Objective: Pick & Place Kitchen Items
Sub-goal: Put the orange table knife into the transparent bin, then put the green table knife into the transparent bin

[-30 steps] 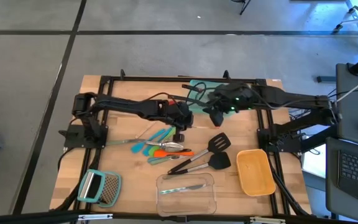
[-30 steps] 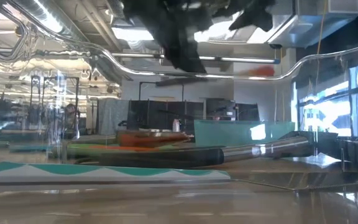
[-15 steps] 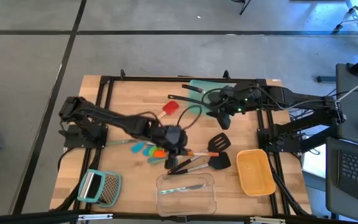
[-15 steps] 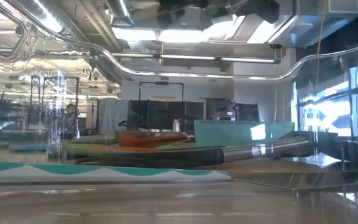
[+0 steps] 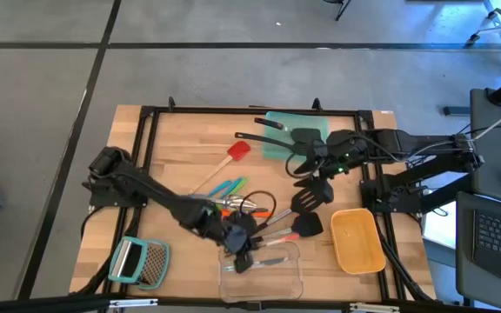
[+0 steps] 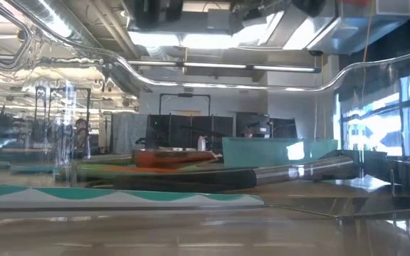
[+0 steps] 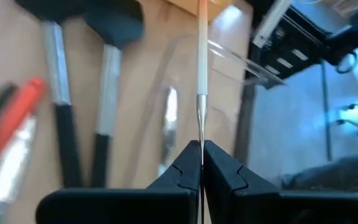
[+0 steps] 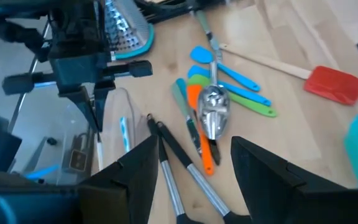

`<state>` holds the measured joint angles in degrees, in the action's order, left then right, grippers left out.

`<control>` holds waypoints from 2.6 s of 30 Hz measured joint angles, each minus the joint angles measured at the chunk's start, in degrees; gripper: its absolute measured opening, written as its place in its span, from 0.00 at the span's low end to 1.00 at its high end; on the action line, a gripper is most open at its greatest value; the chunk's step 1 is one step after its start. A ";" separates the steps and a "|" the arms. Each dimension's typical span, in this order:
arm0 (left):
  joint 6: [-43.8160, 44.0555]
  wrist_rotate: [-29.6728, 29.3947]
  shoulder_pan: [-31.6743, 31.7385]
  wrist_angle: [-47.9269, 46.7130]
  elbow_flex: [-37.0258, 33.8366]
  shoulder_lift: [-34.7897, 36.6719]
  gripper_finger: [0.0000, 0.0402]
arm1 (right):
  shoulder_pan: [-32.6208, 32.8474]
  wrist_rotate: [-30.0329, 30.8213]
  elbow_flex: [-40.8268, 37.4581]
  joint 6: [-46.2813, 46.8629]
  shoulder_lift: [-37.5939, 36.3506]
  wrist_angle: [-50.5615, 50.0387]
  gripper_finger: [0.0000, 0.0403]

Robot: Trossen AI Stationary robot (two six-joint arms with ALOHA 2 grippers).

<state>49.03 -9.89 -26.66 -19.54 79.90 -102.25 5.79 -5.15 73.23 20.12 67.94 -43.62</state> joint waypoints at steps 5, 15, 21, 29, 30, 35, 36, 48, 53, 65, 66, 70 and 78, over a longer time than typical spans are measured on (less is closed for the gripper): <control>5.20 2.34 -2.19 2.25 -0.02 -3.47 0.01 | 2.21 0.02 0.00 0.06 0.00 0.05 0.50; 5.15 4.50 -2.10 6.10 0.02 -8.89 0.01 | 5.88 0.16 0.00 0.62 0.02 0.04 0.50; 4.79 10.12 -1.45 5.90 0.00 -13.43 0.01 | 7.84 2.46 0.00 1.53 0.02 0.07 0.50; 4.88 7.10 -1.36 6.12 0.11 -15.09 0.01 | 9.66 4.03 0.00 1.72 0.04 0.07 0.50; 4.75 6.74 -1.31 6.07 0.11 -15.09 0.01 | 9.87 4.50 0.00 1.76 0.04 0.07 0.50; 4.68 7.40 -0.66 5.60 0.11 -15.10 0.01 | 10.17 5.11 0.00 1.86 0.04 0.05 0.50; 4.70 7.43 -0.54 5.46 0.11 -15.11 0.01 | 10.17 5.11 0.00 1.92 0.04 0.06 0.50; 3.71 8.00 0.57 3.97 0.11 -15.16 0.09 | 10.17 5.11 0.00 1.92 0.04 0.07 0.50; 4.51 8.03 0.53 4.49 0.11 -15.12 0.18 | 10.17 5.11 0.00 1.92 0.05 0.06 0.50; 0.13 4.10 -0.23 -6.79 13.67 -14.81 0.25 | 10.17 5.11 0.00 1.53 0.07 0.05 0.50; -0.52 3.52 -0.23 -9.71 15.79 -14.81 0.25 | 10.17 5.11 0.00 1.53 0.07 0.05 0.50; -3.35 -1.03 0.16 -21.10 22.89 -14.65 0.25 | 10.17 5.11 0.00 1.53 0.07 -0.34 0.50; -7.34 -9.91 4.51 -42.14 32.31 -14.61 0.24 | 10.13 5.00 -0.02 1.29 0.07 -4.72 0.50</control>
<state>41.69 -19.80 -22.15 -61.67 112.21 -116.86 15.92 -0.14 73.21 21.41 68.01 -48.35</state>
